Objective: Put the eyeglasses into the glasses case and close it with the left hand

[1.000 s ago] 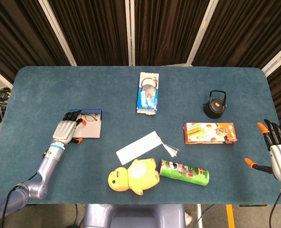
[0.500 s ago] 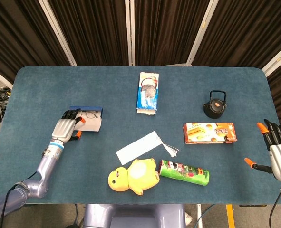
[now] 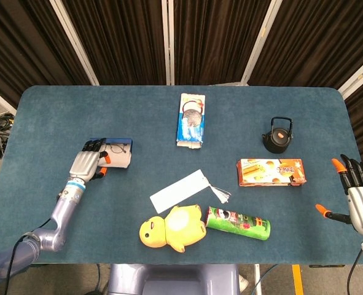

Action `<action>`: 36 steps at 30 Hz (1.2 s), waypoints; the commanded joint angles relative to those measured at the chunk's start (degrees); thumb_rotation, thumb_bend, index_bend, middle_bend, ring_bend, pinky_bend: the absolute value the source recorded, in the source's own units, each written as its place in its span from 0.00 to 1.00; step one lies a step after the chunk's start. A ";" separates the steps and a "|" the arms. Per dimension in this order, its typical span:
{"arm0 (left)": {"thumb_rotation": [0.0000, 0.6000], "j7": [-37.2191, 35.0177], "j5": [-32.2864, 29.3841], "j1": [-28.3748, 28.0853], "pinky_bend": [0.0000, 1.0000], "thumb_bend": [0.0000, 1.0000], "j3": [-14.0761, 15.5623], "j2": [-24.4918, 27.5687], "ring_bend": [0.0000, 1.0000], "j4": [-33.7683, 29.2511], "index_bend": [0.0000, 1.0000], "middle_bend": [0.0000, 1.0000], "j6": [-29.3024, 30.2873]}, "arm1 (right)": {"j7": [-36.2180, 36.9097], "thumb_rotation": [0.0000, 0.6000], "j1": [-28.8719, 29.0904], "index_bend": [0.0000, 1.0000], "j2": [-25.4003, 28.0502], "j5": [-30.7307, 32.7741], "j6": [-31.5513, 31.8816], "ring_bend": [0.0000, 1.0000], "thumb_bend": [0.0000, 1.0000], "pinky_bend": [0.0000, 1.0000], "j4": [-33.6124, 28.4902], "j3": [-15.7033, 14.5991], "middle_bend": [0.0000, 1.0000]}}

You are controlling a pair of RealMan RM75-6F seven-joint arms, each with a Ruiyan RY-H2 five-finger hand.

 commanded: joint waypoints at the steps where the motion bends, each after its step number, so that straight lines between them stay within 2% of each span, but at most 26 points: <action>1: 1.00 -0.33 0.24 0.52 0.00 0.53 0.43 0.62 0.00 -0.59 0.61 0.00 0.27 | 0.05 1.00 -0.04 0.00 0.04 -0.09 0.11 0.00 0.00 0.00 -0.06 -0.01 0.00; 8: 1.00 0.08 1.25 2.17 0.00 0.53 1.42 5.22 0.00 -6.55 0.63 0.00 1.95 | 0.18 1.00 -0.20 0.00 0.25 -0.60 0.52 0.00 0.00 0.00 -0.42 -0.12 0.00; 17: 1.00 6.79 -0.92 4.84 0.00 0.53 3.32 16.80 0.00 -23.04 0.64 0.00 2.32 | 0.48 1.00 -0.43 0.00 0.59 -1.34 1.14 0.00 0.00 0.00 -0.90 -0.25 0.00; 24: 1.00 13.30 -5.93 5.38 0.00 0.54 5.00 23.98 0.00 -33.46 0.63 0.00 0.52 | 0.94 1.00 -0.49 0.00 0.80 -1.59 1.32 0.00 0.00 0.00 -1.03 -0.27 0.00; 29: 1.00 17.22 -10.49 4.20 0.00 0.54 5.61 24.42 0.00 -35.91 0.63 0.00 -1.06 | 1.04 1.00 -0.52 0.00 0.86 -1.61 1.33 0.00 0.00 0.00 -1.00 -0.29 0.00; 36: 1.00 16.76 -11.72 3.01 0.00 0.54 4.76 21.65 0.00 -33.51 0.63 0.00 -0.74 | 0.91 1.00 -0.47 0.00 0.78 -1.47 1.23 0.00 0.00 0.00 -0.89 -0.24 0.00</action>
